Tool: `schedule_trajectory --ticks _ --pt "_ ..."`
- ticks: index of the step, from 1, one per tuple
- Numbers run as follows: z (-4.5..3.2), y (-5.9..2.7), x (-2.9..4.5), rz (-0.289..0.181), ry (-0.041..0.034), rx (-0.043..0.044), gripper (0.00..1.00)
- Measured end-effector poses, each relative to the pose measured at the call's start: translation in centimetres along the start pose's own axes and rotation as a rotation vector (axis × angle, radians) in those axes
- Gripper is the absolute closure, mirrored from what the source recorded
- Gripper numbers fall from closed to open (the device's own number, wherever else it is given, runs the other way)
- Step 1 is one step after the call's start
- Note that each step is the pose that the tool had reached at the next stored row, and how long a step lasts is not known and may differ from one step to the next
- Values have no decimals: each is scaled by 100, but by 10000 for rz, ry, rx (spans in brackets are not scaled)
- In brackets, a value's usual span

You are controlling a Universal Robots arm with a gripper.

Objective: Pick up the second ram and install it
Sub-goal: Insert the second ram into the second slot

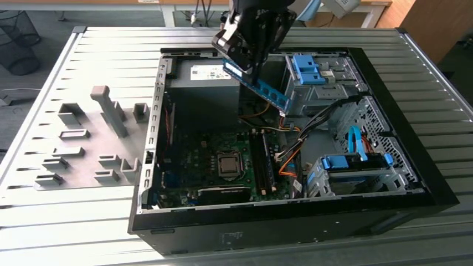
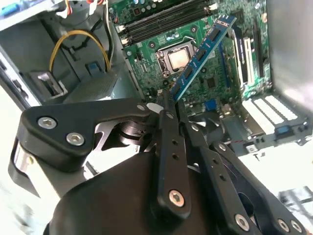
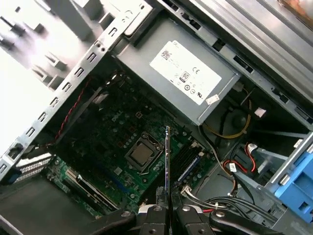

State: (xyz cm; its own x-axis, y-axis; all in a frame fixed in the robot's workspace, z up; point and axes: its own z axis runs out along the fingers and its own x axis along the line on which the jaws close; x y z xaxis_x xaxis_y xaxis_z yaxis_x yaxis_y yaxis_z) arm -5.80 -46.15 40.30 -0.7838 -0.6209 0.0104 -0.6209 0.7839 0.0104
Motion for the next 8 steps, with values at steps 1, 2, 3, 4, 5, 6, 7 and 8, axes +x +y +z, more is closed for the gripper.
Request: schedule_trajectory --ticks 1,2,3,4,5,6,7,8 --pt "2 0 0 179 -1 0 86" --pt "3 0 0 360 -1 -1 86" --pt "6 0 0 540 -3 -1 86" --pt "8 0 0 729 -3 -2 86" --pt "9 0 0 911 -4 -2 86" --pt "11 0 0 1090 -4 -3 86" --pt "12 0 0 1263 -4 -3 86" --pt "12 0 0 1343 -5 -3 86"
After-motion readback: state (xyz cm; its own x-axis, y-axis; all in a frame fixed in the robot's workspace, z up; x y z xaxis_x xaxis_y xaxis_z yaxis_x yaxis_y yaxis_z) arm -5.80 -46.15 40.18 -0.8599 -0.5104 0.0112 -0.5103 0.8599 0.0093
